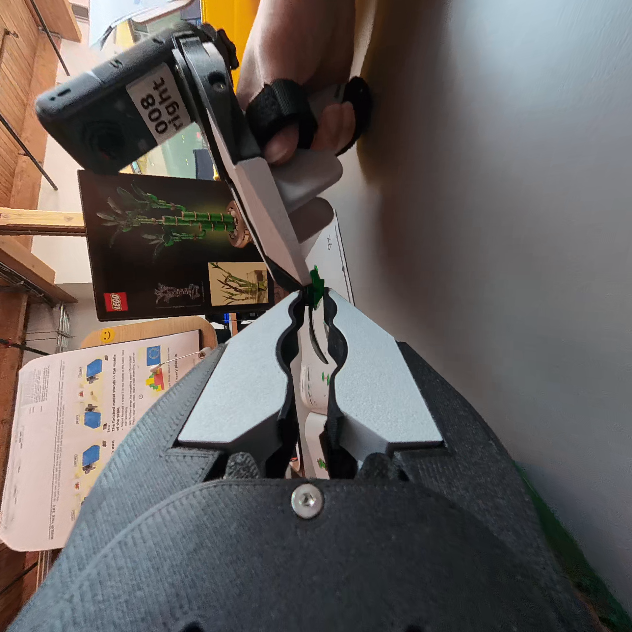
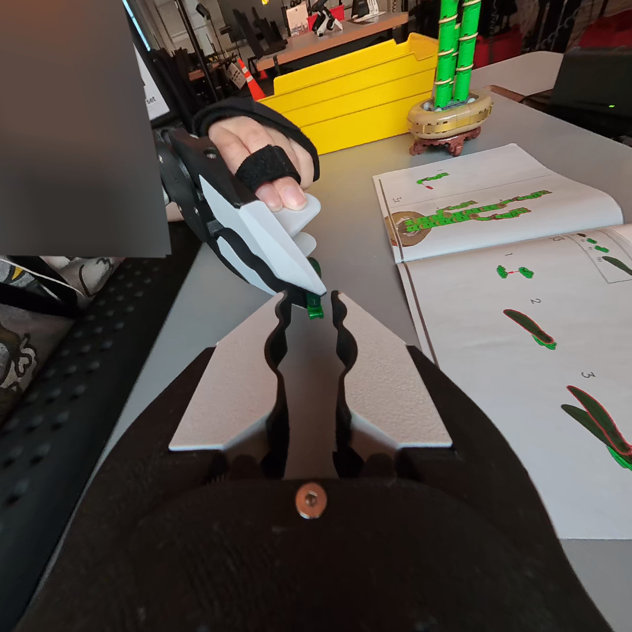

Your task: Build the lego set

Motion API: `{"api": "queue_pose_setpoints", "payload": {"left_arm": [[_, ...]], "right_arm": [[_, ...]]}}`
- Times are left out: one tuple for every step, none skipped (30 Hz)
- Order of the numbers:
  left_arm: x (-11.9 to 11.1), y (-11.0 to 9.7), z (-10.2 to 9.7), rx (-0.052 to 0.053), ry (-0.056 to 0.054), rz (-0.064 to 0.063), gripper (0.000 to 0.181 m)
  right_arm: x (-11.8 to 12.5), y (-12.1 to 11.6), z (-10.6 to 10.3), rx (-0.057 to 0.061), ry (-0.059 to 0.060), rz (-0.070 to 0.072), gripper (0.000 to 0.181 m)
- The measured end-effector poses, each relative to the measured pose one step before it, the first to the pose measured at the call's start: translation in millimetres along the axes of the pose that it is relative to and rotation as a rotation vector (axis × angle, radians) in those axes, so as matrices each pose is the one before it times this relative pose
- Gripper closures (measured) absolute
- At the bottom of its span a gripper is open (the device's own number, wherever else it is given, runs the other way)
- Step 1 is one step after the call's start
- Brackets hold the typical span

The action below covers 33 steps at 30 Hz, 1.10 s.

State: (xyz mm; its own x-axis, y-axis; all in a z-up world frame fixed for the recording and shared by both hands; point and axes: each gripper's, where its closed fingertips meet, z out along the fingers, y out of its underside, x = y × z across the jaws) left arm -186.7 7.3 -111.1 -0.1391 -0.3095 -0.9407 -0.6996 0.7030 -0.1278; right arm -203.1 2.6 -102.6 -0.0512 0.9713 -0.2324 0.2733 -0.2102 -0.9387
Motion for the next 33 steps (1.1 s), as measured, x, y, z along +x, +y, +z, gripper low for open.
{"api": "queue_pose_setpoints", "payload": {"left_arm": [[-0.96,-1.69,-0.55,0.0046,-0.0012,-0.0068,0.172],[-0.46,-1.25,-0.41,0.005,0.0007,-0.0086,0.172],[0.56,-0.74,-0.21,0.005,0.0047,-0.0064,0.172],[0.11,-0.55,-0.1,0.0054,-0.0011,-0.002,0.172],[0.19,-0.15,0.14,0.0029,-0.0025,0.0026,0.172],[0.17,0.25,0.32,-0.0015,-0.0018,0.0026,0.172],[0.4,-0.02,0.16,-0.0006,0.0016,-0.0002,0.172],[0.03,-0.3,0.03,0.0001,-0.0002,-0.0003,0.172],[-0.19,-0.3,-0.07,0.0008,-0.002,0.0027,0.172],[0.03,-0.36,-0.02,0.0004,-0.0011,0.0044,0.172],[-0.38,-0.53,-0.1,-0.0011,-0.0024,0.0052,0.172],[-0.22,-0.66,0.01,-0.0026,-0.0009,0.0057,0.172],[0.01,-0.41,0.13,-0.0052,0.0004,0.0052,0.172],[-0.4,-0.4,0.14,-0.0033,-0.0037,0.0042,0.172],[-0.38,-0.89,0.0,0.0016,-0.0047,0.0038,0.172],[-0.24,-0.71,-0.07,0.0021,-0.0021,0.0025,0.172],[-0.66,0.42,0.1,-0.004,-0.0032,0.0001,0.172],[-1.36,1.19,0.06,-0.0067,-0.0062,-0.0018,0.172],[-2.02,1.21,-0.09,-0.0047,-0.0101,-0.0037,0.172],[-1.43,0.31,-0.34,0.0013,-0.0045,-0.0056,0.172],[-0.66,-0.39,-0.5,0.0045,0.0,-0.0087,0.172],[-0.91,-0.32,-0.43,0.0036,-0.0027,-0.008,0.172],[-2.04,-0.26,-0.57,0.0032,-0.0097,-0.0039,0.172],[-0.27,-0.33,-0.46,0.0038,0.0011,-0.0051,0.172],[0.32,0.48,-0.03,0.0002,0.004,-0.0095,0.172],[0.41,1.01,0.39,-0.0027,0.0017,-0.0064,0.172],[0.76,0.09,0.22,0.0031,0.0015,-0.0001,0.172],[1.06,-0.95,0.08,0.0065,0.0023,0.0001,0.173],[0.57,-0.47,0.29,0.0007,0.0011,-0.0016,0.173],[0.63,-0.4,0.3,-0.0008,0.0028,-0.0004,0.172],[0.05,-0.73,0.04,0.0022,-0.0001,0.0006,0.173],[-0.18,-0.46,-0.04,0.0026,-0.0016,-0.001,0.173],[0.16,0.1,0.09,-0.0013,0.0015,-0.0014,0.172]], "right_arm": [[-0.66,2.0,0.96,-0.0128,-0.0015,-0.0044,0.16],[-1.3,0.46,0.34,-0.005,-0.0059,-0.0029,0.16],[-1.51,0.52,-0.12,-0.0035,-0.0091,-0.0007,0.168],[0.21,0.84,-0.16,-0.0051,-0.0007,0.0037,0.169],[0.59,0.49,-0.59,-0.004,-0.0005,0.0059,0.171],[0.92,0.85,-0.43,-0.0046,0.0018,0.0041,0.173],[0.23,0.67,0.0,-0.0013,-0.0027,0.0047,0.172],[0.73,-0.05,-0.13,0.0007,0.0002,0.0076,0.171],[2.15,-0.05,-0.28,0.0004,0.0095,0.0098,0.166],[0.14,0.34,-0.3,-0.0013,-0.0024,0.0053,0.165],[-2.86,0.03,-0.38,0.0004,-0.0194,-0.0013,0.169],[-2.43,0.41,-0.26,-0.0028,-0.0152,-0.0061,0.173],[0.17,0.36,-0.55,-0.0036,0.0024,-0.0077,0.173],[-0.38,-0.26,-0.76,0.0003,-0.0021,-0.0028,0.173],[-0.94,0.31,-0.64,-0.0022,-0.0084,0.0044,0.173],[0.25,0.13,-0.32,-0.0003,-0.0026,0.0072,0.172],[0.71,0.47,-0.73,-0.0021,0.0005,0.0063,0.169],[0.81,2.08,-0.97,-0.0121,-0.0004,0.0066,0.166],[1.8,3.14,-0.73,-0.0162,0.0066,0.0008,0.165],[0.07,0.71,-0.66,-0.0023,-0.0007,-0.0023,0.167],[-3.29,-2.65,-0.66,0.0153,-0.0166,-0.0167,0.176],[-0.31,-2.88,-0.65,0.0156,0.0078,-0.0215,0.176],[-0.66,-0.98,-0.16,0.004,0.0045,-0.0225,0.176],[-0.86,0.18,0.38,-0.0035,0.0005,-0.0109,0.174],[-0.22,0.22,0.64,-0.0016,-0.0001,0.002,0.169],[0.56,-0.3,1.1,0.004,0.0017,0.0099,0.16],[2.75,-0.33,1.09,0.0059,0.0133,0.0156,0.149],[2.17,0.82,0.42,-0.0036,0.0093,0.0123,0.147],[0.03,-0.44,-0.17,0.0031,-0.0035,0.005,0.148],[-0.42,-1.68,-0.63,0.0121,-0.0031,-0.0005,0.15],[-0.74,-1.31,-0.66,0.0096,-0.0045,-0.0028,0.157],[-1.5,0.21,-0.31,-0.0011,-0.0082,-0.0055,0.169],[-0.66,1.12,0.21,-0.0074,-0.002,-0.0043,0.172]]}}
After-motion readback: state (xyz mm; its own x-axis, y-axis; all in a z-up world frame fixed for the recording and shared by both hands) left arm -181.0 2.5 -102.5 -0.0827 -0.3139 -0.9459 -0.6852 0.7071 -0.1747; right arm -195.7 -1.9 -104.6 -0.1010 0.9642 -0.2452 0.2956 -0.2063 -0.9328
